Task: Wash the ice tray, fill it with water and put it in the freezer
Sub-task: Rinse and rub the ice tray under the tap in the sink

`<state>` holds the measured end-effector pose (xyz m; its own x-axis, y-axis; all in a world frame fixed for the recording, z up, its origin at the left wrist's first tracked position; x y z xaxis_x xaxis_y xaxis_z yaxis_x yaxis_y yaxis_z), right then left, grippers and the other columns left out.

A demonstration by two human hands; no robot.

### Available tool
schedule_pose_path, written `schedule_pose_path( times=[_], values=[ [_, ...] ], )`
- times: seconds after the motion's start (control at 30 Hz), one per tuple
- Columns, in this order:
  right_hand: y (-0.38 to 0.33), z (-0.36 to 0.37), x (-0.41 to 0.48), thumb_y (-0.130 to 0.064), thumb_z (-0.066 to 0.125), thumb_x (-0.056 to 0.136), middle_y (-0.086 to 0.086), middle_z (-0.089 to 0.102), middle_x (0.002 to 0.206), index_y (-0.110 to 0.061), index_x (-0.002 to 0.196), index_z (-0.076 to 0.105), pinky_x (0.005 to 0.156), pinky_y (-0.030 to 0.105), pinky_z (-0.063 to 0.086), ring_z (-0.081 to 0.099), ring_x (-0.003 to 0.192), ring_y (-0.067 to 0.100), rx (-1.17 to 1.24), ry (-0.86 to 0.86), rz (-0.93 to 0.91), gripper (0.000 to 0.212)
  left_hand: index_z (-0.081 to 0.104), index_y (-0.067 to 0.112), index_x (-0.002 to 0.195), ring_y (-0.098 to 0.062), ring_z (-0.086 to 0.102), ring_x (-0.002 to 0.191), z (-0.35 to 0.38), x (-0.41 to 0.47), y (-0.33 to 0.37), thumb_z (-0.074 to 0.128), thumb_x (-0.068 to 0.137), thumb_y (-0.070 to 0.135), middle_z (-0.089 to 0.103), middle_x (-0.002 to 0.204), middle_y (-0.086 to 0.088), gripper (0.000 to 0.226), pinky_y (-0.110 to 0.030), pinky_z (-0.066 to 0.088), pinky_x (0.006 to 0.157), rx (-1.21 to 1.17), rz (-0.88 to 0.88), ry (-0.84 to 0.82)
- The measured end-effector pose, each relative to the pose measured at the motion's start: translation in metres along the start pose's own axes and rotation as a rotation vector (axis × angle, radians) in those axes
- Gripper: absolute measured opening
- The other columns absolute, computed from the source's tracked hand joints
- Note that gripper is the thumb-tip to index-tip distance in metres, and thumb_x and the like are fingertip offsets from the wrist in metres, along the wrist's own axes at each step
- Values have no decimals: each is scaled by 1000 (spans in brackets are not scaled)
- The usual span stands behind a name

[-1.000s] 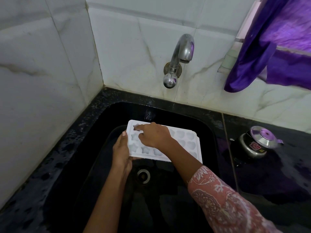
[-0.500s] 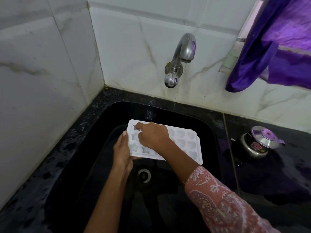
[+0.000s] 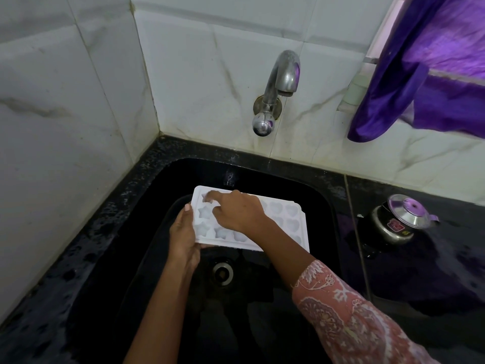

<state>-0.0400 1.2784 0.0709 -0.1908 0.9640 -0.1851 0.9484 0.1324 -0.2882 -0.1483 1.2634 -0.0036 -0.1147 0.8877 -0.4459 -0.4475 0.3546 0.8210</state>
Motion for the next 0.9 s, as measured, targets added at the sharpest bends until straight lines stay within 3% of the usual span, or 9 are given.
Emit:
schedule_pose_path(
  times=[0.07, 0.13, 0.33, 0.5, 0.7, 0.9],
  values=[
    [4, -6, -7, -24, 35, 97, 7, 60, 94, -32, 133, 42, 69, 26, 39, 52, 75, 20, 42, 58, 13, 38, 61, 10, 114, -30, 66, 93, -2, 1, 1, 45, 96, 39, 68, 105, -15, 38, -40, 56, 73, -9, -5, -4],
    [15, -9, -21, -24, 35, 96, 4, 55, 85, -32, 131, 44, 68, 26, 36, 48, 72, 18, 81, 116, 57, 37, 61, 15, 111, -28, 67, 92, -5, 3, 2, 43, 97, 39, 68, 103, -11, 34, -39, 55, 68, -8, -5, -1],
    [60, -5, -74, -26, 34, 94, 9, 62, 97, -38, 134, 37, 68, 30, 38, 59, 88, 27, -12, 166, 260, 42, 56, 16, 117, -22, 64, 85, -7, 3, 8, 36, 100, 36, 66, 97, -5, 33, -39, 51, 62, -1, 17, -18],
    [86, -9, -94, -25, 34, 93, 3, 51, 81, -36, 130, 43, 61, 29, 36, 49, 72, 23, -45, 201, 383, 39, 53, 15, 124, -25, 64, 92, -10, 2, 9, 34, 100, 37, 64, 110, -10, 38, -41, 51, 62, 14, 10, -13],
    [89, -5, -98, -28, 35, 94, 7, 58, 115, -41, 131, 45, 73, 30, 36, 55, 102, 28, 5, 104, 407, 40, 52, 15, 129, -25, 64, 94, -11, 0, 8, 34, 100, 39, 64, 112, -10, 42, -42, 52, 62, 8, -5, -22],
    [88, -9, -97, -25, 38, 93, 9, 56, 119, -37, 124, 53, 81, 33, 40, 54, 107, 29, 34, 78, 396, 36, 52, 15, 128, -23, 64, 90, -13, -4, 9, 36, 99, 40, 65, 106, -6, 42, -42, 56, 58, 0, 0, -16]
  ],
)
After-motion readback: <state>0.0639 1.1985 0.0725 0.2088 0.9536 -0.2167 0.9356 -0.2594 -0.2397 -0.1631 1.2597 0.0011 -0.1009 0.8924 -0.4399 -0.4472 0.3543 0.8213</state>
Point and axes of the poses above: each hand's wrist, its own x-axis towards the middle knuckle, its own z-axis out of the palm, y = z × x, the point moved 2 cm from there along x, towards the middle knuckle
